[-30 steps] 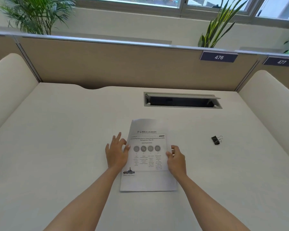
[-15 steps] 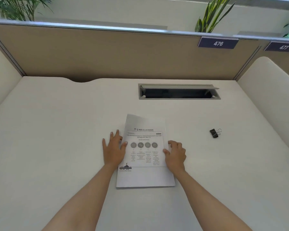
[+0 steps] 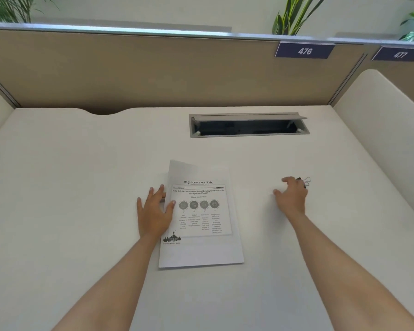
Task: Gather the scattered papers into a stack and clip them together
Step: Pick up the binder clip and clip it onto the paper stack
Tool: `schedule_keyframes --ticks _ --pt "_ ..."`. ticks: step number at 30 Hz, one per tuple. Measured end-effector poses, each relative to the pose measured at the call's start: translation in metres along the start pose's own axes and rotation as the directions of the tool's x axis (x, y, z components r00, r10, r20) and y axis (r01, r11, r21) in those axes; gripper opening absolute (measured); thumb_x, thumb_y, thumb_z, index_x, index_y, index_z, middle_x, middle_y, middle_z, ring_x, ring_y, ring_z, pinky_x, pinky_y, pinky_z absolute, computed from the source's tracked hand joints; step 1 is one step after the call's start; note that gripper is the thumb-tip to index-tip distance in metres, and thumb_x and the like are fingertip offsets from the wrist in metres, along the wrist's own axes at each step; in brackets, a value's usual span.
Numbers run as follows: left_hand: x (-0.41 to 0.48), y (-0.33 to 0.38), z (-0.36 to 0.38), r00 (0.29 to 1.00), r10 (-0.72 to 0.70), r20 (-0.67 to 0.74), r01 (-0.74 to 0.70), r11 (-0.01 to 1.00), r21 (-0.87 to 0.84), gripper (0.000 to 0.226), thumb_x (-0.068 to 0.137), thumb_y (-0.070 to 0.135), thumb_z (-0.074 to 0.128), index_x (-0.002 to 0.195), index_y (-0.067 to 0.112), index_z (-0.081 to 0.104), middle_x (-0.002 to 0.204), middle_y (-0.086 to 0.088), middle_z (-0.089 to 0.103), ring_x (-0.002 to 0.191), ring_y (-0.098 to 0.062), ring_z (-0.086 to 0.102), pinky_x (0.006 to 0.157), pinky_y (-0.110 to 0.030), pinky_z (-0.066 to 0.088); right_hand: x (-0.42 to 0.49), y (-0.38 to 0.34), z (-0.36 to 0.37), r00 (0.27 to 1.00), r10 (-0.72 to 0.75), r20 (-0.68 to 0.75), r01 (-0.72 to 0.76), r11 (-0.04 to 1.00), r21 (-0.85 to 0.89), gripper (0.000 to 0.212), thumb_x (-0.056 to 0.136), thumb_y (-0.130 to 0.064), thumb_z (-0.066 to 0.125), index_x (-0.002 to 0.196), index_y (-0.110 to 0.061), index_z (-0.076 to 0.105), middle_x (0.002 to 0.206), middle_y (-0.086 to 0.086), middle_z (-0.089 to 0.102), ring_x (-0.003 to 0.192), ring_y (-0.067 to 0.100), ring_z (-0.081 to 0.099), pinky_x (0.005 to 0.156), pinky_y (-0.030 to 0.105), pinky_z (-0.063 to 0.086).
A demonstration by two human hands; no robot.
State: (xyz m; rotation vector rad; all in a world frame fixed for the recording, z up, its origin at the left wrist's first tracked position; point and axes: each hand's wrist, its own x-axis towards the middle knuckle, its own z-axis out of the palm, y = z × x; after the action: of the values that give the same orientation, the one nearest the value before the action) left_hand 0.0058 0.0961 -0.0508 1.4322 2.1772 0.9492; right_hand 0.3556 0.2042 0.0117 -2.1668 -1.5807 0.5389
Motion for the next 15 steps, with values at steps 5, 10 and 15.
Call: schedule_keyframes --ticks 5,10,15 --pt "0.000 -0.001 0.001 1.000 0.005 -0.009 -0.005 1.000 0.016 0.058 0.091 0.038 0.058 0.143 0.022 0.040 0.122 0.007 0.065 0.145 -0.007 0.021 0.120 -0.038 -0.002 0.026 0.013 -0.031 0.990 0.053 -0.130 -0.063 0.995 -0.072 0.055 0.085 -0.005 0.064 0.134 -0.003 0.039 0.134 0.021 0.037 0.117 0.043 0.037 0.090 0.047 0.046" --pt "0.001 -0.002 0.002 1.000 0.000 -0.013 0.000 1.000 0.007 0.056 0.090 0.039 0.059 0.142 0.023 0.042 0.119 0.007 0.067 0.145 -0.007 0.022 0.120 -0.038 0.000 0.041 0.014 -0.041 0.991 0.115 -0.072 -0.126 0.977 -0.174 0.057 0.091 -0.011 0.058 0.139 0.000 0.029 0.135 0.023 0.037 0.121 0.042 0.040 0.089 0.048 0.046" --pt "0.000 -0.001 0.002 1.000 0.004 -0.008 -0.004 1.000 0.008 0.056 0.090 0.039 0.059 0.141 0.024 0.042 0.119 0.008 0.067 0.145 -0.007 0.022 0.120 -0.039 0.000 0.047 0.013 -0.039 0.986 0.160 -0.040 -0.165 0.970 -0.178 0.038 0.093 -0.008 0.053 0.127 0.004 0.043 0.130 0.024 0.045 0.118 0.043 0.048 0.091 0.045 0.044"
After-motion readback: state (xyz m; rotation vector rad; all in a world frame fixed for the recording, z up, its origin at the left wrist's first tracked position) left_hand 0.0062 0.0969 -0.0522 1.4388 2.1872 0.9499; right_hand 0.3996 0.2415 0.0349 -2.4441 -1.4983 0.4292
